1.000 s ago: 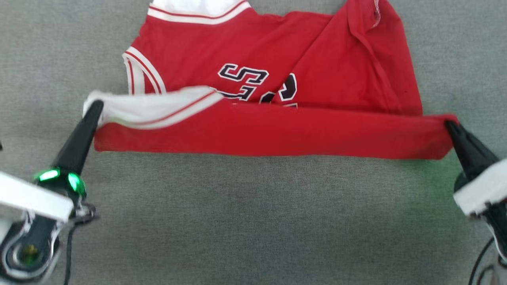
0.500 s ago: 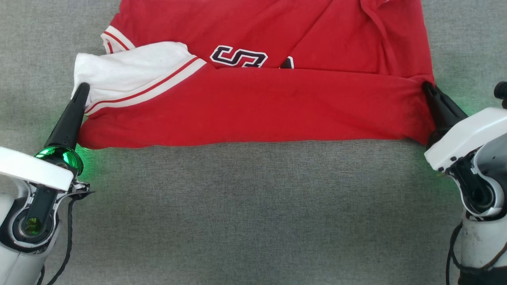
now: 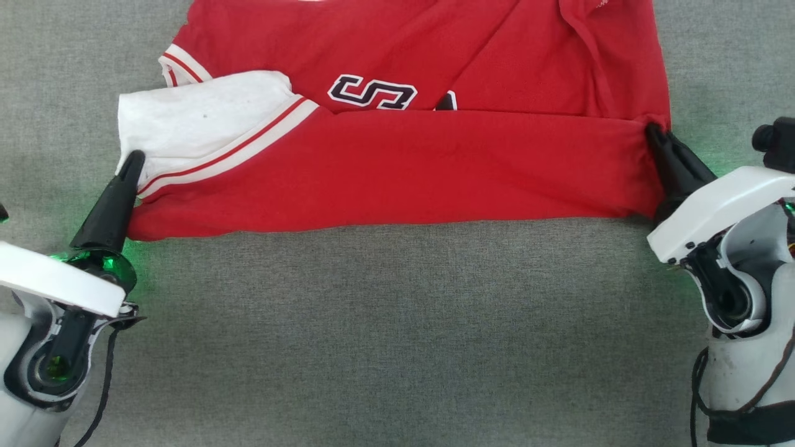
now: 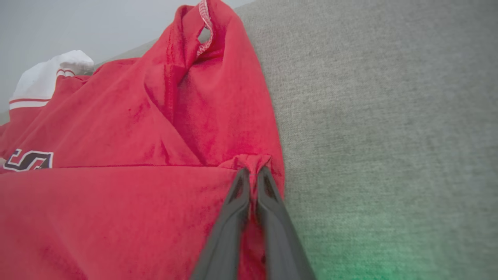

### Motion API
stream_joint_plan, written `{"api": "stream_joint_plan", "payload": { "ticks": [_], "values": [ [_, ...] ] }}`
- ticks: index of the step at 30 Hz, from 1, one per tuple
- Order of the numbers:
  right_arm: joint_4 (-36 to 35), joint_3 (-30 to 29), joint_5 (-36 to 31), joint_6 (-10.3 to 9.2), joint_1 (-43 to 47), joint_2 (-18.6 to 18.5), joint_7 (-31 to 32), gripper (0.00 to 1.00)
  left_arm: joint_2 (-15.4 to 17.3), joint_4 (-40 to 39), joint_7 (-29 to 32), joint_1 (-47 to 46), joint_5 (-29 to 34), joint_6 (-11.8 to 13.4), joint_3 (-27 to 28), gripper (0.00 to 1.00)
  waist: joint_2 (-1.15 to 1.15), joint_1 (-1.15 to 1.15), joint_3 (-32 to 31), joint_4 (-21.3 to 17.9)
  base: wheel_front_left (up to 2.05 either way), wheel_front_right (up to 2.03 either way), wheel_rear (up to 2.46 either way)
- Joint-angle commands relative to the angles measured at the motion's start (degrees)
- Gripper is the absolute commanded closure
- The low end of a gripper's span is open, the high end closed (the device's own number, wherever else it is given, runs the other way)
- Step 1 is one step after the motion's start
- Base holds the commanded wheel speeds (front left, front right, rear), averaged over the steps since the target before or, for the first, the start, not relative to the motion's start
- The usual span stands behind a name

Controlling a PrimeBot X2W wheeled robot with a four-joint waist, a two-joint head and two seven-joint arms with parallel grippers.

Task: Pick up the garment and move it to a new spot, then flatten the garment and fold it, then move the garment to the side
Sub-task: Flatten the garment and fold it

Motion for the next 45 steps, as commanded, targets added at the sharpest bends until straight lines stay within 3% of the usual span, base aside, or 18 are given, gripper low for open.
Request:
{"api": "stream_joint_plan", "payload": {
  "ticks": [1,2,7,12,17,20,21,26,40,42,43,45],
  "values": [
    [1.2,0.4,-0.4,-0.05,-0.3,0.0,-0.6,0.05,0.3,0.3,-0.8,-0.7,1.4,0.2,-1.0,0.52,0.00,0.00,-0.4,0.1,0.00,0.00,0.00],
    [1.4,0.5,-0.4,-0.05,-0.2,-0.1,-1.0,0.00,0.9,-0.4,-1.1,-1.1,2.3,0.2,-1.7,0.00,0.00,0.00,-0.7,0.1,0.00,0.00,0.00],
    [0.4,0.7,-0.6,-0.04,1.4,-0.8,-3.2,0.00,6.0,-3.1,-2.4,-2.8,8.5,0.2,-6.9,0.00,0.00,0.00,-2.8,0.5,0.00,0.00,0.00],
    [-1.3,-0.1,0.4,-0.04,2.9,-1.4,-3.9,0.00,13.4,-7.0,-2.5,-4.5,10.7,0.2,-10.2,0.00,0.00,0.00,-5.1,1.0,0.00,0.00,0.00],
    [-2.6,0.1,1.3,-0.04,3.5,-1.8,-4.0,0.00,21.7,-7.5,7.0,-8.1,11.1,0.2,-14.4,0.00,0.00,0.00,-6.3,0.5,0.00,0.00,0.00],
    [-3.2,0.4,1.7,-0.04,3.6,-1.8,-3.7,0.00,24.4,-7.8,15.9,-10.4,9.1,0.2,-17.4,0.00,0.00,0.00,-6.5,-0.1,0.00,0.00,0.00],
    [-3.2,0.4,1.7,-0.04,3.6,-1.8,-3.7,0.00,24.4,-7.8,15.9,-10.4,9.1,0.2,-17.4,0.00,0.00,0.00,-6.5,-0.1,0.00,0.00,0.00],
    [-3.5,1.3,2.0,-0.04,3.7,-2.0,-3.3,0.00,25.1,-5.9,27.3,-14.4,6.3,0.2,-20.7,0.00,0.00,0.00,-5.8,-1.7,0.00,0.00,0.00],
    [-5.6,1.6,1.8,-0.04,4.3,-1.3,-3.4,0.00,16.9,3.0,37.8,-15.4,-1.2,0.2,-28.1,0.00,0.00,0.00,-3.9,-4.8,0.00,0.00,0.00],
    [-6.1,1.9,1.5,-0.04,3.9,-1.5,-2.8,0.00,16.2,2.6,38.0,-15.8,-1.8,0.2,-28.3,0.92,0.00,0.00,-3.6,-4.8,0.00,0.00,0.00],
    [-6.5,2.0,1.2,-0.04,3.7,-1.8,-2.3,0.00,15.9,2.4,38.4,-16.0,-2.4,0.2,-28.3,1.00,0.00,0.00,-3.5,-4.8,0.00,0.00,0.00],
    [-7.1,2.5,0.5,-0.04,3.1,-2.4,-0.8,0.00,15.8,1.3,38.5,-16.4,-3.2,0.1,-28.2,1.00,0.00,0.00,-3.3,-4.7,0.00,0.00,0.00]
  ]
}}
